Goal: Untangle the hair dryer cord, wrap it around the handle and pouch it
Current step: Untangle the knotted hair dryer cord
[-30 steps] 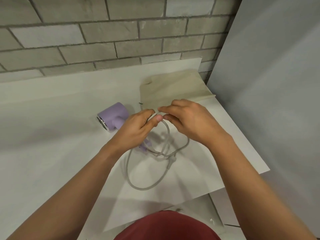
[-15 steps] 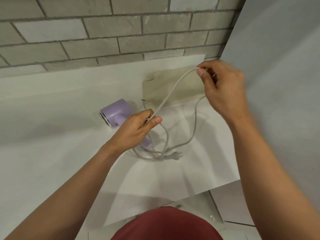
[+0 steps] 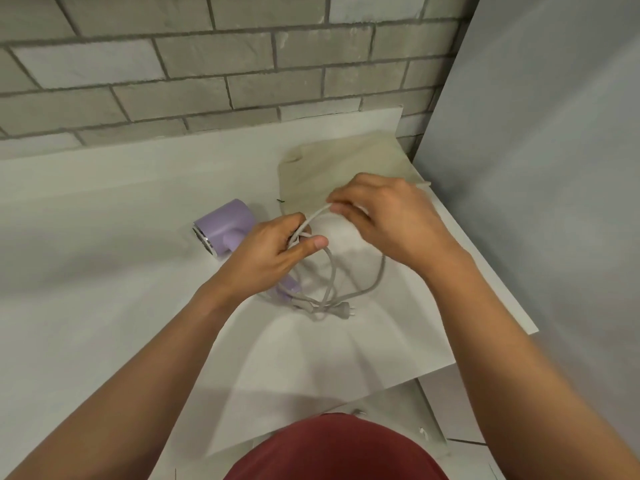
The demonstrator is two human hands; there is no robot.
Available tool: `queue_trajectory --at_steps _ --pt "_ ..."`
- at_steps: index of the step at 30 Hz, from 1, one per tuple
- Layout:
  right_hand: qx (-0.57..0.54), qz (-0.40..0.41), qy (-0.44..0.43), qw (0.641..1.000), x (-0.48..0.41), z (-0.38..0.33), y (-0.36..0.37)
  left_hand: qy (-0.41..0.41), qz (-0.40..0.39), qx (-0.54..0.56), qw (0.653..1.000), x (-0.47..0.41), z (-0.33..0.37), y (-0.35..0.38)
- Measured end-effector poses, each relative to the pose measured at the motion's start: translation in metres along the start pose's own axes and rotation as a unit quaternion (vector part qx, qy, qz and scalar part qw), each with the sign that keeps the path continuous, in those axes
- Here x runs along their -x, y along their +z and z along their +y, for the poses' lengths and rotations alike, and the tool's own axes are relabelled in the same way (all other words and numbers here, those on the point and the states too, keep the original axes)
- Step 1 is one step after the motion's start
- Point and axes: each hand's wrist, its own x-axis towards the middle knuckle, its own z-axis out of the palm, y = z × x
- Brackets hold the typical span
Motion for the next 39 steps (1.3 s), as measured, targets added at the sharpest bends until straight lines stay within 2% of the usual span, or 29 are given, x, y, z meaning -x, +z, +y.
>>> queue_trajectory --at_steps 3,6,9,14,16,19,20,22,24,25,27,30,32,35,39 --pt "-0.062 0.148 0.089 0.983 0.000 0.014 -0.008 -0.011 -0.001 0.039 0.999 0.007 -0.005 0.001" --pt "-0.133 0.242 0.177 0.945 -0.001 0.025 -0.016 -0.021 -0.009 0.080 0.997 0.011 -0.007 0.000" --pt "-0.175 0.260 0.216 0.925 0.000 0.026 -0.020 -0.029 -0.024 0.086 0.996 0.010 -0.008 0.003" --pt "-0.180 0.258 0.211 0.926 0.000 0.014 -0.023 -0.002 -0.073 0.054 0.996 0.008 -0.003 0.008" --pt "-0.128 0.232 0.227 0.937 0.001 0.017 -0.026 -0.002 -0.077 0.053 0.996 0.009 -0.002 0.006" --pt "0.036 0.130 0.241 0.961 0.008 0.023 -0.030 -0.017 -0.081 0.054 0.995 0.008 -0.002 0.000" --pt "0.054 0.100 0.203 0.972 0.010 0.021 -0.030 -0.016 -0.085 0.045 0.995 0.008 -0.003 -0.002" --pt "0.044 0.027 0.047 0.998 0.010 0.010 -0.026 -0.005 -0.093 0.034 0.995 0.008 -0.002 -0.005" --pt "0.027 -0.083 -0.063 0.994 0.008 -0.004 -0.014 0.003 -0.094 0.038 0.995 0.009 -0.002 -0.006" --pt "0.034 -0.126 -0.080 0.988 0.007 -0.008 -0.007 0.002 -0.088 0.039 0.995 0.010 -0.002 -0.007" --pt "0.055 -0.149 -0.074 0.985 0.005 -0.010 0.004 -0.007 -0.077 0.047 0.996 0.013 -0.004 -0.009" --pt "0.014 -0.079 -0.051 0.995 0.007 -0.007 0.010 -0.025 -0.075 0.081 0.994 0.018 -0.009 -0.013" --pt "-0.038 0.024 -0.021 0.999 0.009 0.000 0.005 -0.034 -0.073 0.109 0.991 0.020 -0.014 -0.014" --pt "-0.106 0.157 0.035 0.981 0.008 0.011 -0.007 -0.052 -0.074 0.165 0.982 0.024 -0.018 -0.016" --pt "-0.167 0.218 0.093 0.957 0.011 0.019 -0.021 -0.036 -0.028 0.104 0.994 0.026 -0.014 -0.020"
